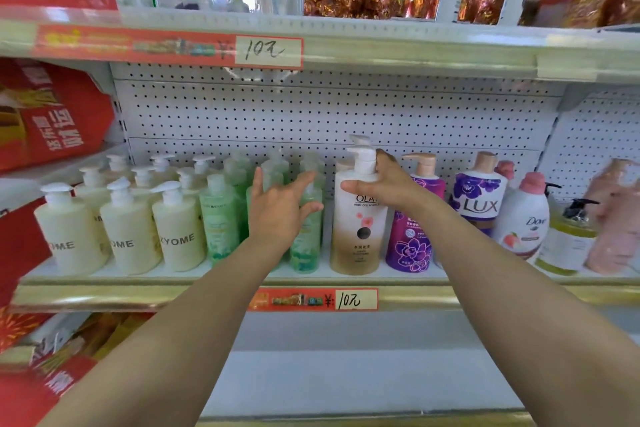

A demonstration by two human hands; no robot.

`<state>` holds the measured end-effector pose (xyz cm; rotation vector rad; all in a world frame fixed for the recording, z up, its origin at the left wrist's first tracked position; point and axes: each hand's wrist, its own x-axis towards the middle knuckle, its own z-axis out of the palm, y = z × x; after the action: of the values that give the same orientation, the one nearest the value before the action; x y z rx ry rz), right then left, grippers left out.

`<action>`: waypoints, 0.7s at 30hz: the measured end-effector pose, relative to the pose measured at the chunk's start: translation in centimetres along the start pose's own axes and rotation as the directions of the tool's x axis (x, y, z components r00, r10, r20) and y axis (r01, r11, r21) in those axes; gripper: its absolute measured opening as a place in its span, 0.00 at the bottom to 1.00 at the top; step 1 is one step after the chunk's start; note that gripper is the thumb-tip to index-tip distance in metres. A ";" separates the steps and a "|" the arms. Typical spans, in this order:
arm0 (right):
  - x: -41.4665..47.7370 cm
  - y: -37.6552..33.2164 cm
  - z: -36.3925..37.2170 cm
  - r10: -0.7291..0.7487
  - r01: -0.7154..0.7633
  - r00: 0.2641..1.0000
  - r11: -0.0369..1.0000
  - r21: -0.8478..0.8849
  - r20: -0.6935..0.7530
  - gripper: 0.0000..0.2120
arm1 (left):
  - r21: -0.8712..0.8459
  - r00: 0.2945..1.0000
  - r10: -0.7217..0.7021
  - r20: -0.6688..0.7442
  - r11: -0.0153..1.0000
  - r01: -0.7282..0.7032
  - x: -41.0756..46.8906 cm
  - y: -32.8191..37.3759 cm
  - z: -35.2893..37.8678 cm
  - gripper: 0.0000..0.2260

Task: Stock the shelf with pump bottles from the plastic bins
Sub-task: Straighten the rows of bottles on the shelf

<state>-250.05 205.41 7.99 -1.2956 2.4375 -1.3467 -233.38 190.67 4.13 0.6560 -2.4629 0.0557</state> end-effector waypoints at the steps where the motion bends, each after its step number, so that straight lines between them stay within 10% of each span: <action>1: 0.0 -0.1 -0.1 0.000 0.000 1.000 1.000 0.018 0.013 0.33 | -0.002 1.000 0.004 0.001 1.000 -0.004 0.0 0.0 0.0 0.29; 21: -0.7 -0.7 -0.3 0.024 -0.024 1.000 0.998 -0.050 0.017 0.31 | -0.004 1.000 0.023 -0.007 1.000 -0.023 0.7 0.7 0.4 0.30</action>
<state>-249.32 205.92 8.45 -1.2788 2.4821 -1.2719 -234.40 190.91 4.20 0.6243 -2.4639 0.0620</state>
